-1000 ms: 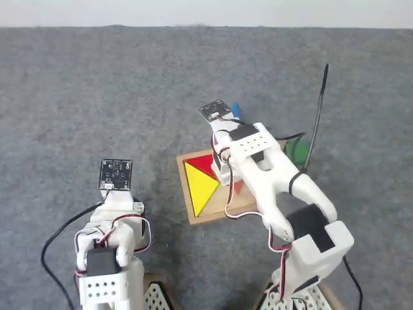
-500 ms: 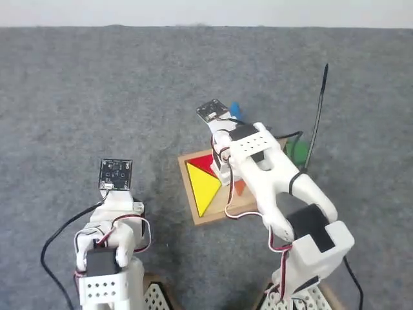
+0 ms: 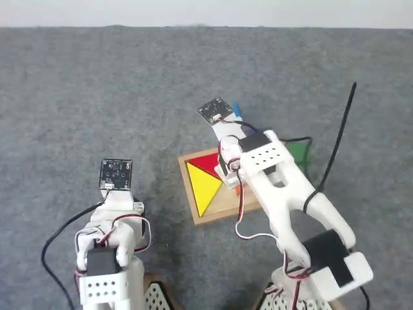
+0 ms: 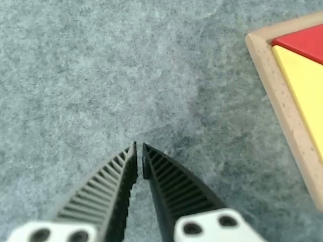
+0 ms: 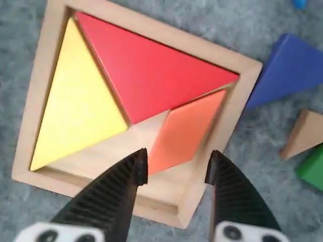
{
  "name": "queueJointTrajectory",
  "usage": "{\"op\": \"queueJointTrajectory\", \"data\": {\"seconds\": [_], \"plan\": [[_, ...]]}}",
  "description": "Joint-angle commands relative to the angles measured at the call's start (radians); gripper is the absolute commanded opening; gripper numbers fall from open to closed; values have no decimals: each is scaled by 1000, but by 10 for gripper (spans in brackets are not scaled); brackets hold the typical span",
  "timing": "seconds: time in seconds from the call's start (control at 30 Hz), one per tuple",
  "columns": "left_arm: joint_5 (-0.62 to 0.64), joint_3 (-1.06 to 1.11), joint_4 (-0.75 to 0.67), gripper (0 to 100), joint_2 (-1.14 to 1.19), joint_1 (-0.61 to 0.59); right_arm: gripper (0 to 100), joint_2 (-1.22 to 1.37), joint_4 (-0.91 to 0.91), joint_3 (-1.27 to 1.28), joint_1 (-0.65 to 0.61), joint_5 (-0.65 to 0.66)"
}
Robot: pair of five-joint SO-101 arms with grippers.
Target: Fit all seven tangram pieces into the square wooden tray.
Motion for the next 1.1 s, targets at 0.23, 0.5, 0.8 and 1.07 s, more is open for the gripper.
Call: {"op": "queueJointTrajectory", "data": {"seconds": [0.23,0.5,0.8,1.07], "plan": [[17,-13,3,18,-18,-2,203,53,-68,6,-4,52],[17,-13,3,18,-18,-2,202,156,-70,-75,88,74],[17,-13,3,18,-18,-2,203,188,-77,-158,143,75],[17,-13,3,18,-18,-2,205,-21,-79,-83,151,64]]}}
